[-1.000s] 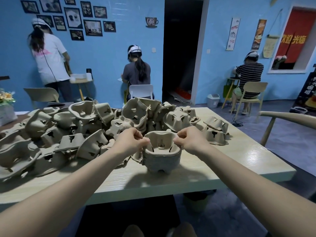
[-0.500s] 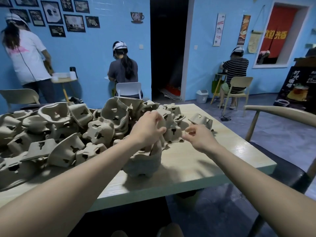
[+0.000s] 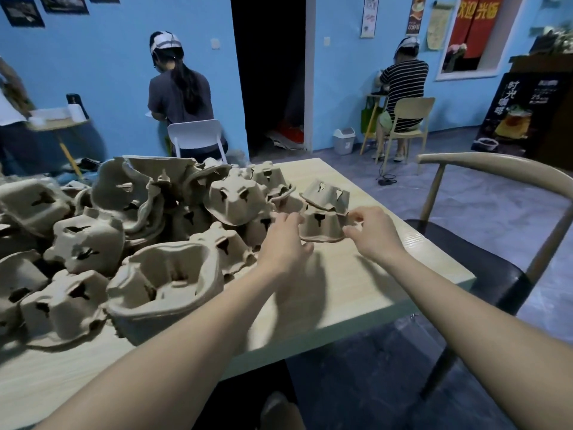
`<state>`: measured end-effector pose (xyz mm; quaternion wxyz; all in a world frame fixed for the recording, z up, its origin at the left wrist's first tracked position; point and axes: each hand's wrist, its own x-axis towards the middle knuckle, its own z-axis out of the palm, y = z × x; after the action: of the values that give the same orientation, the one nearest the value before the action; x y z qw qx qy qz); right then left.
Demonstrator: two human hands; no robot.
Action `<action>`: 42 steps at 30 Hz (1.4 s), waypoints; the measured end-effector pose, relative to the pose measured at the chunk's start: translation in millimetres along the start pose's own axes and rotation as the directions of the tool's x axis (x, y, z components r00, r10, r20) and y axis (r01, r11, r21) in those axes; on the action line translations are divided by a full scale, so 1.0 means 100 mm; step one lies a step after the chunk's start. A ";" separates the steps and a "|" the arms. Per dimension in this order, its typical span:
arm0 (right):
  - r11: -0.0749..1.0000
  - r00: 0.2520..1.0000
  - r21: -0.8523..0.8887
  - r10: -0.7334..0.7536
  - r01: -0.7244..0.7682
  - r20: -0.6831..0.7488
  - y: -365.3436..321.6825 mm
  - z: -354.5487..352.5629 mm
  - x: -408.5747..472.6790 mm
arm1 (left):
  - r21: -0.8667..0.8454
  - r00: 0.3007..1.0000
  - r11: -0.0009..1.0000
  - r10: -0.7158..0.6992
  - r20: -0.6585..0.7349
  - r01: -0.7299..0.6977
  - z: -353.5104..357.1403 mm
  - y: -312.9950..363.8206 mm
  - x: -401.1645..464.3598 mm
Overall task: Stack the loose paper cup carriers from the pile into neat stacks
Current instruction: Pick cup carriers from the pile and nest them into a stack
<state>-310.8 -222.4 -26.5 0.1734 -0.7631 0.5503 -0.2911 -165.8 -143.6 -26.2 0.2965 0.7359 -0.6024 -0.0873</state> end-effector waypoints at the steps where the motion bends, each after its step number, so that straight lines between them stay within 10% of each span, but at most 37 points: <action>1: 1.000 1.000 0.002 -0.005 0.005 -0.010 0.03 0.01 0.05 | -0.006 1.000 1.000 -0.001 -0.010 0.001 0.06 -0.01 0.04; 14: 0.973 0.966 -0.005 -0.230 0.231 -0.118 -0.16 0.16 0.53 | -0.032 0.981 0.992 0.113 -0.156 -0.120 0.49 -0.15 0.19; 20: 0.988 0.986 -0.037 -0.148 0.151 0.073 -0.20 0.31 0.76 | -0.024 0.978 0.990 0.130 -0.164 -0.135 0.50 -0.18 0.22; 42: 0.985 0.957 0.170 0.056 -0.007 -0.285 0.13 -0.27 0.27 | 0.001 0.975 0.990 0.139 -0.175 -0.141 0.49 -0.17 0.22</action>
<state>-330.8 -251.0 -6.5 0.1592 -0.6863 0.5554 -0.4418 -170.0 -179.2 -70.0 0.3576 0.6949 -0.6239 -0.0047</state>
